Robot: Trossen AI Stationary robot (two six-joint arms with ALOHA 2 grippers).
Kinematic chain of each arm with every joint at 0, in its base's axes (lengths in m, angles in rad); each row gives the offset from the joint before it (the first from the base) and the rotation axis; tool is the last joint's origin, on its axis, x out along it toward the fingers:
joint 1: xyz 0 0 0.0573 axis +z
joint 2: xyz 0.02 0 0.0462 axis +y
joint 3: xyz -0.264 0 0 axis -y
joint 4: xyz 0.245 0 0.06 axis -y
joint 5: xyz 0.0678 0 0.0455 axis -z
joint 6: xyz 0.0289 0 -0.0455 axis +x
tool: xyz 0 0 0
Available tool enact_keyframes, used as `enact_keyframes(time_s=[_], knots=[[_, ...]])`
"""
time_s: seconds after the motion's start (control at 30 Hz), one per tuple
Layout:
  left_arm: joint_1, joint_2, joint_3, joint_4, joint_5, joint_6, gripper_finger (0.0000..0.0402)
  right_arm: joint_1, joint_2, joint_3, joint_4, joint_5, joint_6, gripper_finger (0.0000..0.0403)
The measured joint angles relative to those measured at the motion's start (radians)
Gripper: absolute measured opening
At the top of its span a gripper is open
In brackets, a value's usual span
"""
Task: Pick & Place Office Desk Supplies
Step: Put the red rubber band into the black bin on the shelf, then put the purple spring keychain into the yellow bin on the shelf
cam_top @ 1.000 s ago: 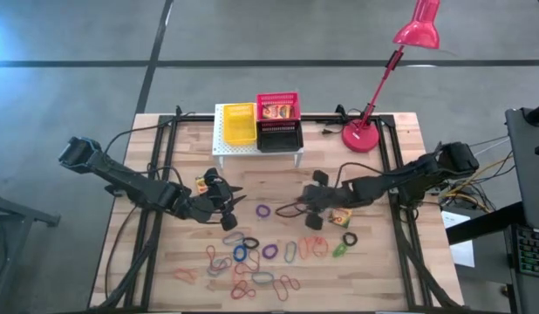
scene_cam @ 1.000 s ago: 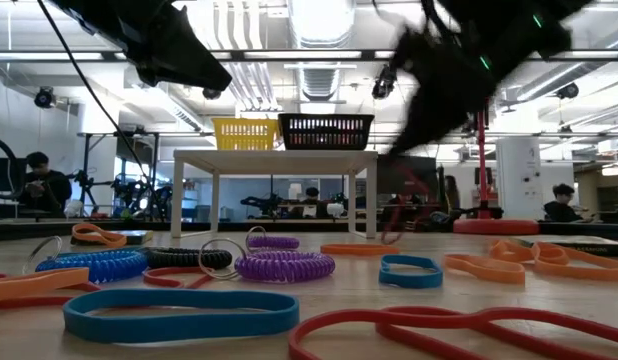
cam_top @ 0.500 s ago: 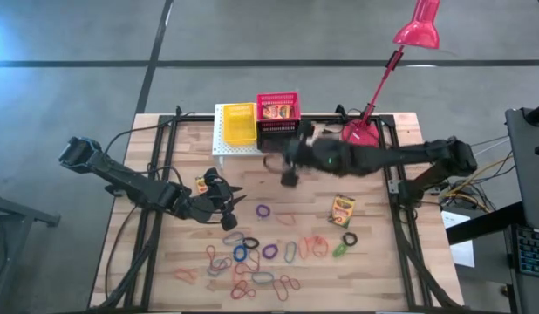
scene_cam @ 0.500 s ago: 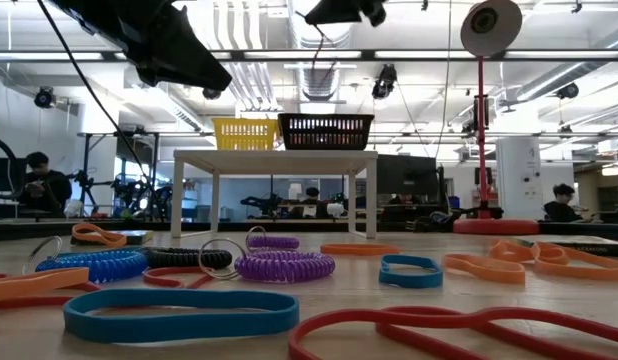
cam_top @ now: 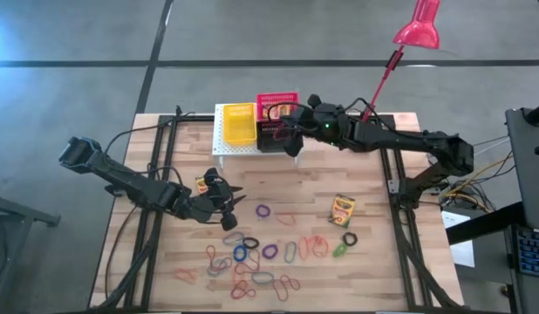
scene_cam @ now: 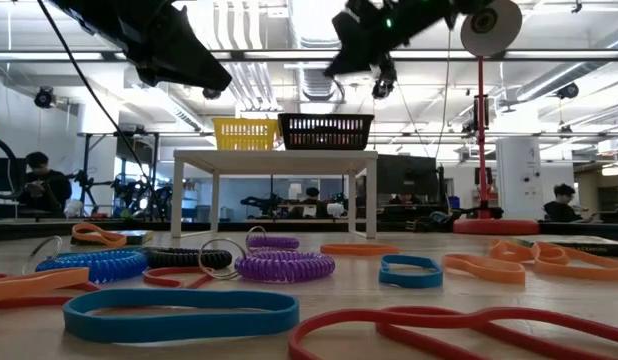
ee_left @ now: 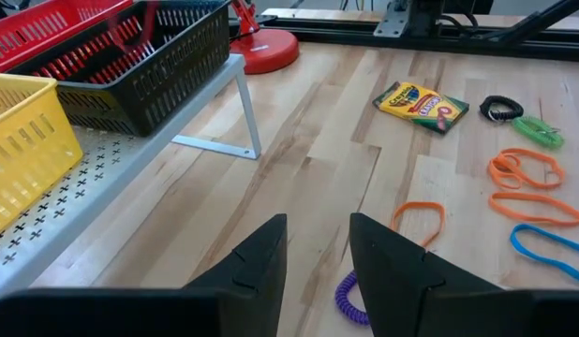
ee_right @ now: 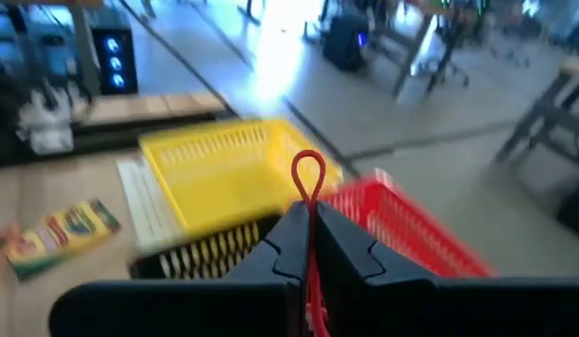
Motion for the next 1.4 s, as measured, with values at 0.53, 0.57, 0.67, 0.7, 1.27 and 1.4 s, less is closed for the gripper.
enact_keyframes(time_s=[0.53, 0.57, 0.67, 0.7, 1.27, 1.4], knots=[[0.0, 0.0, 0.0, 0.0, 0.0, -0.001, 0.0122, -0.03, -0.002, -0.001, -0.07, -0.112, 0.088, 0.0119], [0.0, 0.0, 0.0, 0.0, 0.0, -0.003, 0.0122, -0.03, -0.002, 0.021, -0.103, -0.112, 0.094, 0.013], [0.0, 0.0, 0.0, 0.0, 0.0, -0.003, 0.0122, -0.014, -0.005, 0.087, -0.217, -0.112, 0.116, 0.0154], [0.0, 0.0, 0.0, 0.0, 0.0, -0.003, 0.0122, -0.004, -0.005, 0.105, -0.249, -0.111, 0.12, 0.0159], [0.0, 0.0, 0.0, -0.001, 0.03, -0.011, 0.0122, 0.408, -0.002, 0.022, -0.408, 0.009, 0.27, 0.0147], [0.0, 0.0, 0.0, -0.003, 0.064, -0.007, 0.0122, 0.536, -0.001, -0.103, -0.298, 0.186, 0.346, 0.014]])
